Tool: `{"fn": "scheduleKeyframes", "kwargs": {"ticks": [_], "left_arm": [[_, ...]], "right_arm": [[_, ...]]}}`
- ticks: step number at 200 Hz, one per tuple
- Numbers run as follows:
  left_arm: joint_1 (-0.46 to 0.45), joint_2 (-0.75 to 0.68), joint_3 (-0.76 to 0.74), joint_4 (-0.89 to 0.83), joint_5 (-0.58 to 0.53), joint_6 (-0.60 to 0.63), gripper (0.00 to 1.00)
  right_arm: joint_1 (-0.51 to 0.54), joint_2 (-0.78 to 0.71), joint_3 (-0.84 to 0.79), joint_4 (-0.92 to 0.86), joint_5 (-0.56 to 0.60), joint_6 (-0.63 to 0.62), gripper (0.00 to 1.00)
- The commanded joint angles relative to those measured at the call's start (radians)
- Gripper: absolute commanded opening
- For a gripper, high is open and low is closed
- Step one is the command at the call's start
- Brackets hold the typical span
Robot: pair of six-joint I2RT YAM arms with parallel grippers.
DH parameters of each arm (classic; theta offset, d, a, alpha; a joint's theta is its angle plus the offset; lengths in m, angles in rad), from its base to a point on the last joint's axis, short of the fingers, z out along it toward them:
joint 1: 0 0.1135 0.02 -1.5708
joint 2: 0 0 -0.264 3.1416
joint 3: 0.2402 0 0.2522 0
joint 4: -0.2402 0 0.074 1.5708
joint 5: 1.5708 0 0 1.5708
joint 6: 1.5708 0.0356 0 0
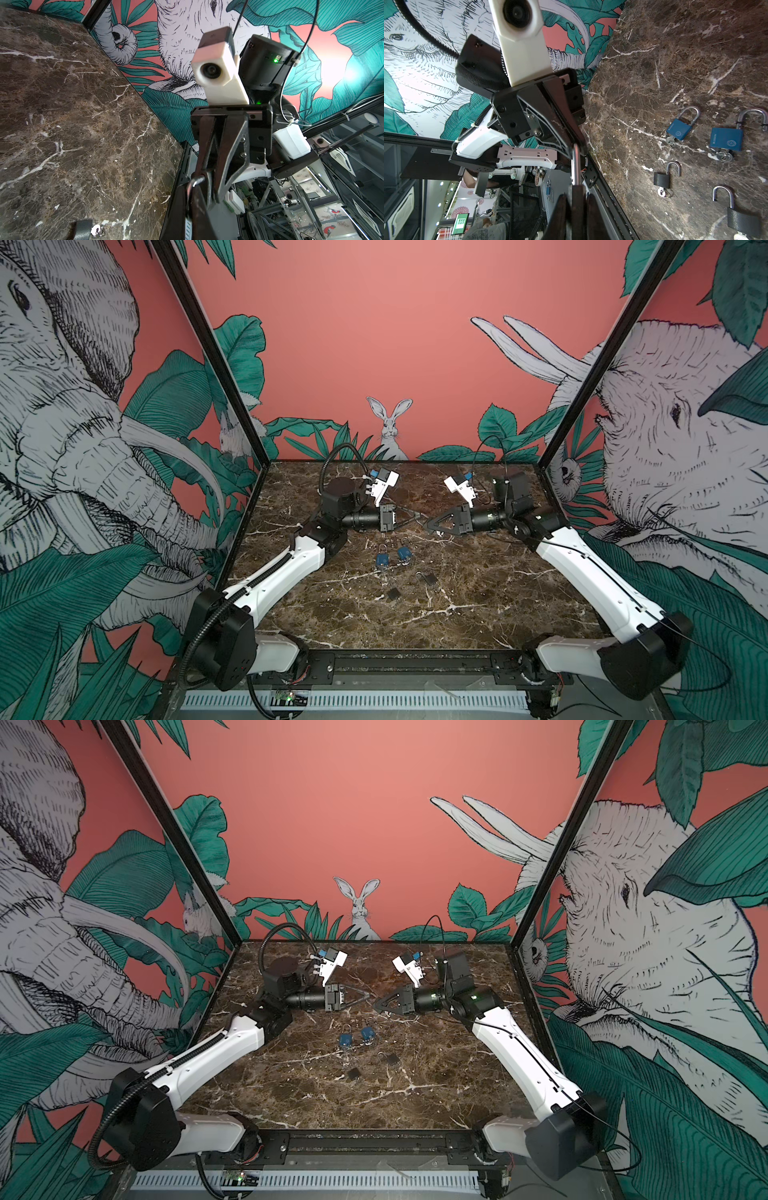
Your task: Lock with the key
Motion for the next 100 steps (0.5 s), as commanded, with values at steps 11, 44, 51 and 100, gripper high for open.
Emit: {"fn": "scheduleKeyframes", "kwargs": {"ticks": [11,44,51,100], "left_arm": [[-0.056,-0.012,-0.075,-0.033,0.010,-0.038,0.00],[-0.092,-0.017,-0.093,-0.018,0.006,-0.063,0.00],[-0.099,-0.018,-0.092,-0.017,0.005,-0.066,0.00],[-0.135,-0.028,-0.111,-0.001,-0.005,-0.096,0.00]], "right_arm": [[0.010,-0.004,0.025,0.273,-0.045,0.037,0.00],[0.011,0.010,0.019,0.281,-0.029,0.036,0.00],[0.012,0.010,0.018,0.281,-0.024,0.034,0.00],[0.011,0.017,0.015,0.279,0.010,0.019,0.00]]}}
